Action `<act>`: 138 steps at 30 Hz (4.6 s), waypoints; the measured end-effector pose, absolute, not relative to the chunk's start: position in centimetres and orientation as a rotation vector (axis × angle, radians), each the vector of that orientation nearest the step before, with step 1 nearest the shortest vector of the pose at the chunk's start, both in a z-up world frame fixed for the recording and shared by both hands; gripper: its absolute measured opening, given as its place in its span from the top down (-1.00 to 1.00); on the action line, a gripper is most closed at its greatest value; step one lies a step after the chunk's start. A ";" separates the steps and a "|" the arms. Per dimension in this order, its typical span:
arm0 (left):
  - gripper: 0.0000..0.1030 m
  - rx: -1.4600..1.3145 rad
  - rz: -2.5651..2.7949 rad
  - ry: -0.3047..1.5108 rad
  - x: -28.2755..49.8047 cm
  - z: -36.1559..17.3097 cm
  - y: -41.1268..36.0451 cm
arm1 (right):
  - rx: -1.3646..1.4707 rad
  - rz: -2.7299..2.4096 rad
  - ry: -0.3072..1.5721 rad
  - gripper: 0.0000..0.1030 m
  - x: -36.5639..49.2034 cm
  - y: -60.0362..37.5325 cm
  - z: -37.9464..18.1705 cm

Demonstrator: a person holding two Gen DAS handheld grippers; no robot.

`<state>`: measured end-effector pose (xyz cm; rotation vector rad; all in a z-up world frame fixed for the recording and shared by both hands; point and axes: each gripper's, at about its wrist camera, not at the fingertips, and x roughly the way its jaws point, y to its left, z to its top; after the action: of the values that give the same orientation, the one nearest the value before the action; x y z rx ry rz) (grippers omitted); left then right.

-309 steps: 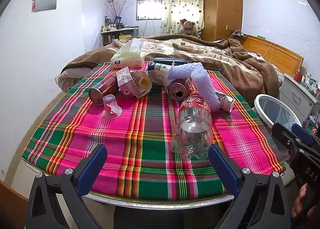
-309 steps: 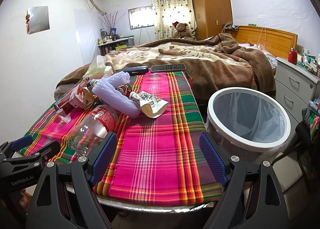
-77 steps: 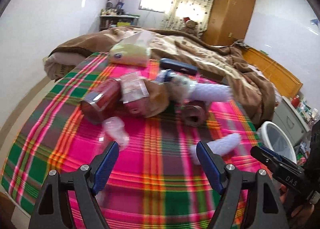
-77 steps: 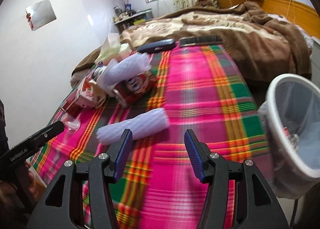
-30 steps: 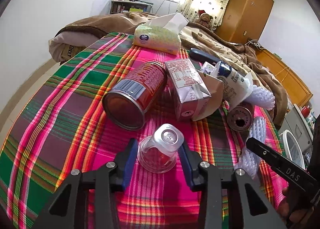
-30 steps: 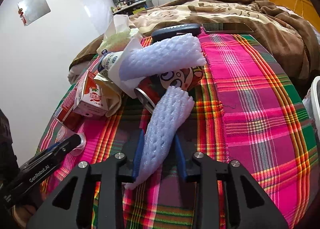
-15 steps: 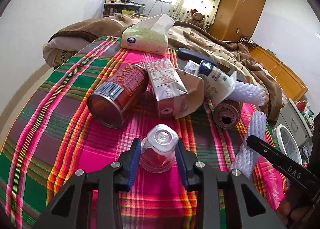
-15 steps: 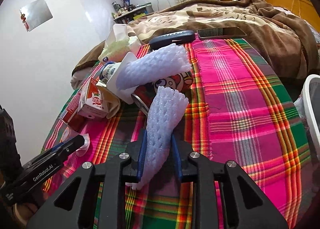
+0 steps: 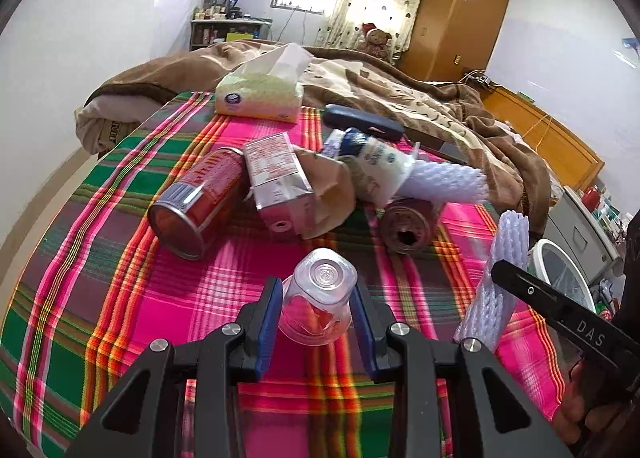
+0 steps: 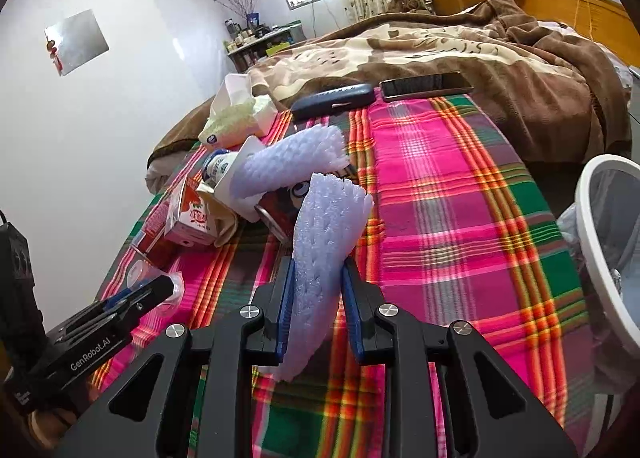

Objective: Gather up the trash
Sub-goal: 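Carry the plastic cup and foam net over the bin with both tools, then open both tools to drop the plastic cup and foam net into the bin, then move both tools back over the remaining trash on the cloth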

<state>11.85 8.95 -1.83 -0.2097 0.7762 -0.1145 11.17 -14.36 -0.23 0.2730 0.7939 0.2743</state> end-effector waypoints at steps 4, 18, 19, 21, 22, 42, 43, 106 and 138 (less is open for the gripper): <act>0.32 -0.197 -0.131 0.769 11.6 -1.2 7.7 | 0.279 0.261 0.782 0.54 10.8 -15.2 0.1; 0.32 -0.139 -0.232 0.748 11.1 0.8 1.6 | 0.307 0.205 0.743 0.54 9.6 -20.1 1.2; 0.32 -0.133 -0.240 0.746 11.1 0.9 1.1 | 0.312 0.193 0.739 0.54 9.5 -20.7 1.3; 0.32 -0.122 -0.259 0.741 11.0 1.2 0.0 | 0.317 0.182 0.734 0.54 9.4 -21.5 1.4; 0.32 -0.116 -0.270 0.741 11.1 1.4 -0.6 | 0.321 0.171 0.731 0.54 9.3 -22.1 1.5; 0.32 -0.013 -0.505 0.742 12.9 2.2 -14.3 | 0.368 -0.037 0.705 0.54 7.6 -33.0 1.6; 0.32 -0.009 -0.521 0.746 13.1 2.1 -15.1 | 0.370 -0.047 0.708 0.54 7.6 -33.5 1.5; -0.12 -0.018 -0.578 0.798 14.4 1.8 -17.7 | 0.270 -0.101 0.785 -0.02 8.4 -35.0 0.5; -0.21 -0.188 -0.155 0.741 15.1 1.3 5.9 | 0.031 0.313 0.709 -0.02 14.5 -17.5 2.6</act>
<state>15.10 5.94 1.31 -0.1876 0.7406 -0.1551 14.46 -17.52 2.60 0.0308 0.7091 0.3125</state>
